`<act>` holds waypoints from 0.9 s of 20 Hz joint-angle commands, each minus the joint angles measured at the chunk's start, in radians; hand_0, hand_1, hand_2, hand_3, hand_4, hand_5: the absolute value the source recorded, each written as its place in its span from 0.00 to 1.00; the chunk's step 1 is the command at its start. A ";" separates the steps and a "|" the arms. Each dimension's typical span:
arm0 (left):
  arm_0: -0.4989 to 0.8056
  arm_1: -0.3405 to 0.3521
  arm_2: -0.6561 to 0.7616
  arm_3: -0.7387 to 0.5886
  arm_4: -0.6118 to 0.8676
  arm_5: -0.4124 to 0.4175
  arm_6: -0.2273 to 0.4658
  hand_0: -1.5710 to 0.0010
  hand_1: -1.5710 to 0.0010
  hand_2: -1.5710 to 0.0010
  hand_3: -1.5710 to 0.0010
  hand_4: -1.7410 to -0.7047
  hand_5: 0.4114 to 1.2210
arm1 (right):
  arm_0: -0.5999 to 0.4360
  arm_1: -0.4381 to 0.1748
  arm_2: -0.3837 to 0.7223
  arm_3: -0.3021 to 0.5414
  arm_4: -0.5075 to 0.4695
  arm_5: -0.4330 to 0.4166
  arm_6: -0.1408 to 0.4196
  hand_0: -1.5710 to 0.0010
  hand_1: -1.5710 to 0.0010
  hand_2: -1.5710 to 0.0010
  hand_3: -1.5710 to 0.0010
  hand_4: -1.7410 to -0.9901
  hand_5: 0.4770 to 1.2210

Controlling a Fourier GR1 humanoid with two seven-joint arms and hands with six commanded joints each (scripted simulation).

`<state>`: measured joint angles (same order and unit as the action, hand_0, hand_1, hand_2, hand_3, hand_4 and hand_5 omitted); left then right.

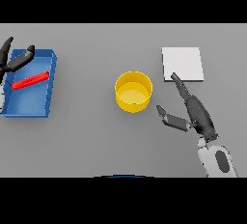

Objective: Pick up the red beaker and tilt it to pour out 1 green nut into yellow bowl. Pick up the yellow bowl and place it on the metallic measuring scale.

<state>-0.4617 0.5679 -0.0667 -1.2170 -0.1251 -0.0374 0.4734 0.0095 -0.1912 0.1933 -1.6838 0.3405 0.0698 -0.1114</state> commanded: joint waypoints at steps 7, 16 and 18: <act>0.013 -0.017 -0.001 -0.015 0.017 -0.005 -0.003 1.00 1.00 1.00 1.00 0.90 0.34 | -0.229 -0.197 0.159 0.066 0.291 0.119 0.025 1.00 1.00 1.00 1.00 0.79 0.21; 0.012 -0.004 0.007 -0.024 0.030 -0.026 0.009 1.00 1.00 1.00 1.00 0.90 0.35 | -0.473 -0.231 0.355 0.271 0.475 0.226 -0.093 1.00 1.00 1.00 1.00 0.78 0.22; 0.025 -0.001 0.011 -0.034 0.035 -0.029 0.000 1.00 1.00 1.00 1.00 0.90 0.35 | -0.510 -0.233 0.377 0.320 0.488 0.252 -0.113 1.00 1.00 1.00 1.00 0.78 0.22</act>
<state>-0.4360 0.5672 -0.0560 -1.2508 -0.0896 -0.0662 0.4738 -0.5004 -0.4237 0.5699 -1.3640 0.8283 0.3217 -0.2226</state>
